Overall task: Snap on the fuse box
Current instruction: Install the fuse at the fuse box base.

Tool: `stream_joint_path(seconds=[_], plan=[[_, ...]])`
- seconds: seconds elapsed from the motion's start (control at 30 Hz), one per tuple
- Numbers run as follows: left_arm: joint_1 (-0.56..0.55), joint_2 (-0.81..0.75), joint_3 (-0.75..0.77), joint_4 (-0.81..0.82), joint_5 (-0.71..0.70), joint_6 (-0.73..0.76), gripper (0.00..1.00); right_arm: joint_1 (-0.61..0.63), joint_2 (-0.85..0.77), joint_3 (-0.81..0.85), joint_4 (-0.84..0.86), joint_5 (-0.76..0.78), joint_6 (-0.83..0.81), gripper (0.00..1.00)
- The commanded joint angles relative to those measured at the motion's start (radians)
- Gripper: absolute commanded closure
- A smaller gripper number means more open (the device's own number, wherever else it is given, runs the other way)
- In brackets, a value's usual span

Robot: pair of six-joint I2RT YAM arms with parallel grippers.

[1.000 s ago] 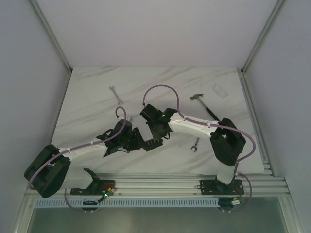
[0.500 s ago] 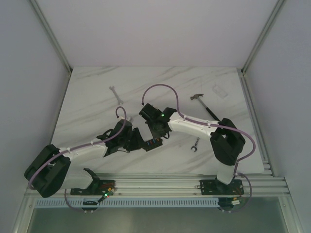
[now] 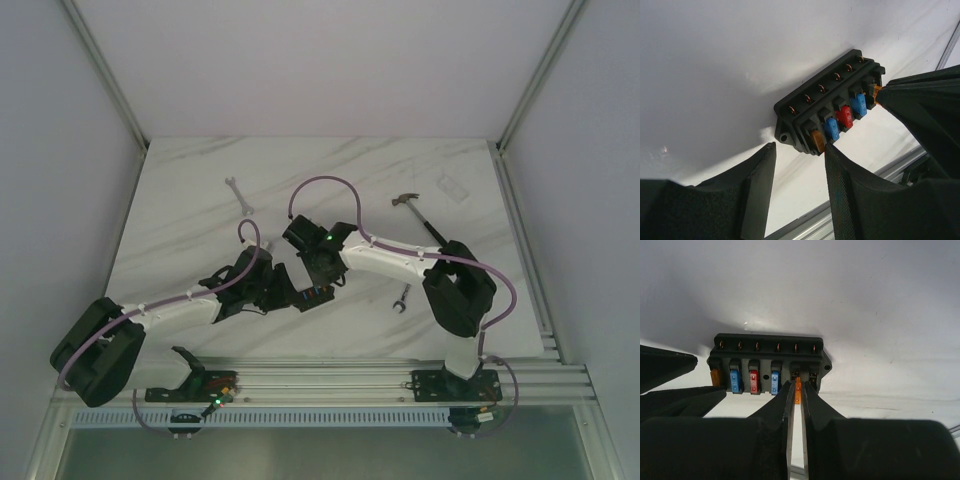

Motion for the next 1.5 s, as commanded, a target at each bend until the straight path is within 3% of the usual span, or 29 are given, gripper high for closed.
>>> stream_joint_path(seconds=[0.0, 1.47], plan=[[0.009, 0.012, 0.013, -0.021, 0.003, 0.003, 0.48, 0.008, 0.025, 0.035, -0.018, 0.011, -0.018, 1.00], [0.014, 0.009, 0.006, -0.021, 0.005, 0.004, 0.50, 0.009, 0.015, 0.050, -0.020, -0.021, 0.003, 1.00]])
